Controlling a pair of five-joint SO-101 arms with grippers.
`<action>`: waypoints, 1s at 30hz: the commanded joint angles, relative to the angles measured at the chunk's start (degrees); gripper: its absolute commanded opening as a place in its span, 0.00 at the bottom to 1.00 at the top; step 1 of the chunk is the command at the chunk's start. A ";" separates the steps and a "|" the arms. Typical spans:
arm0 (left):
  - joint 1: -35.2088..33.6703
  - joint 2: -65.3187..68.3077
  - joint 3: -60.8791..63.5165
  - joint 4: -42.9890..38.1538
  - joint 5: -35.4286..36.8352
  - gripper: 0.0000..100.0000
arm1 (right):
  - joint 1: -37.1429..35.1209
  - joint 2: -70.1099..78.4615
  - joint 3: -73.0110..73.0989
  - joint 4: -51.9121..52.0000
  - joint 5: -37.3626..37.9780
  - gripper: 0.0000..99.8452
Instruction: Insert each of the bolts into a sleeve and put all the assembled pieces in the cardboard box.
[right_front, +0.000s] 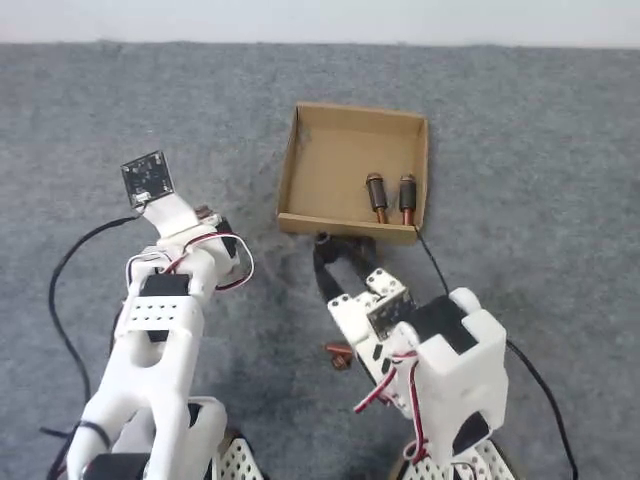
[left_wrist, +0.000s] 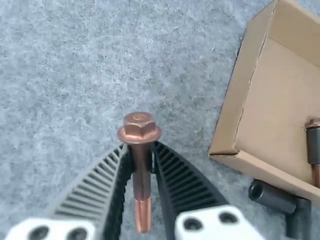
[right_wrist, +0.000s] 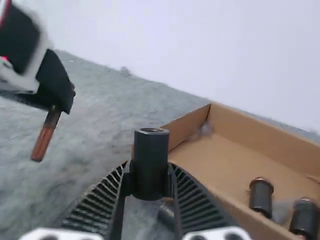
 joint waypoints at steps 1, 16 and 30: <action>-0.26 -3.08 -0.75 -1.93 0.18 0.01 | -2.59 -3.65 1.93 -1.98 0.53 0.01; -0.35 -3.52 -1.01 -2.02 0.26 0.01 | -4.97 -7.16 5.45 -1.71 0.53 0.01; -0.09 -3.60 -9.98 -6.77 0.18 0.01 | -4.97 -7.08 5.45 -0.48 0.44 0.01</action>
